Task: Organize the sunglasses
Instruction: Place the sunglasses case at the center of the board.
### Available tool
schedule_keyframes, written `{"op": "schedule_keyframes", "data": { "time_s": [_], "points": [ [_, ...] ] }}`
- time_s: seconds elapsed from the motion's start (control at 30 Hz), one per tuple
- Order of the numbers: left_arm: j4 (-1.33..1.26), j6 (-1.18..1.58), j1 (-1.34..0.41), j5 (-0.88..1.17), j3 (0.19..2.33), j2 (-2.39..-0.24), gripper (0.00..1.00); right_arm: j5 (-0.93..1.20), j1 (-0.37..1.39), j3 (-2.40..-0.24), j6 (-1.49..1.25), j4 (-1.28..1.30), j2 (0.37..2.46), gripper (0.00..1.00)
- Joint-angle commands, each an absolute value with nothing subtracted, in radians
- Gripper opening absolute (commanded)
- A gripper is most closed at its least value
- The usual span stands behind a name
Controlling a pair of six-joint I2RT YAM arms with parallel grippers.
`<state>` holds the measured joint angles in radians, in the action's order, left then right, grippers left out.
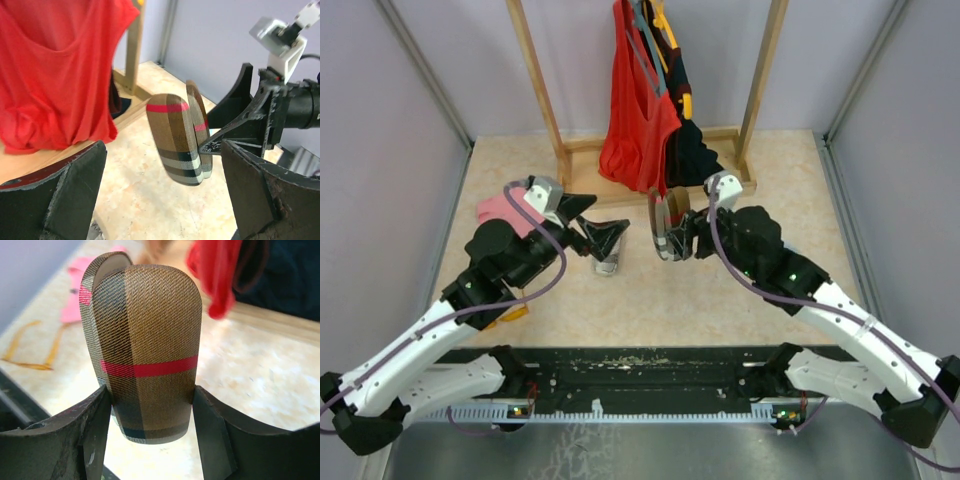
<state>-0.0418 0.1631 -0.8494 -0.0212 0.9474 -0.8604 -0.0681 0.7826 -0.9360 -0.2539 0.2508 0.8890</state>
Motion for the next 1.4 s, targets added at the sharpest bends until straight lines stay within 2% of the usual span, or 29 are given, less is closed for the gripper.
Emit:
{"op": "schedule_keyframes", "data": {
  "time_s": [0.0, 0.13, 0.3, 0.6, 0.73, 1.2, 1.3, 1.37],
  "points": [
    [0.095, 0.188, -0.854, -0.215, 0.944, -0.793, 1.0, -0.313, 0.793, -1.045, -0.247, 0.487, 0.968, 0.0],
    [0.247, 0.225, -0.853, -0.356, 0.927, -0.749, 1.0, -0.54, 0.881, -1.117, -0.275, 0.688, 1.111, 0.0],
    [0.328, 0.274, -0.853, -0.43, 0.881, -0.655, 1.0, -0.781, 0.985, -1.211, -0.353, 0.876, 1.348, 0.0],
    [0.4, 0.282, -0.854, -0.459, 0.874, -0.529, 1.0, -0.937, 1.03, -1.352, -0.455, 1.065, 1.746, 0.0],
    [0.43, 0.283, -0.854, -0.456, 0.881, -0.512, 1.0, -0.974, 1.034, -1.399, -0.515, 1.113, 1.861, 0.01],
    [0.46, 0.295, -0.854, -0.452, 0.874, -0.468, 1.0, -0.973, 1.04, -1.452, -0.532, 1.132, 2.024, 0.26],
    [0.462, 0.298, -0.853, -0.449, 0.87, -0.463, 1.0, -0.967, 1.047, -1.452, -0.529, 1.125, 2.035, 0.38],
    [0.462, 0.299, -0.853, -0.448, 0.868, -0.46, 1.0, -0.964, 1.05, -1.453, -0.527, 1.122, 2.04, 0.42]
  ]
}}
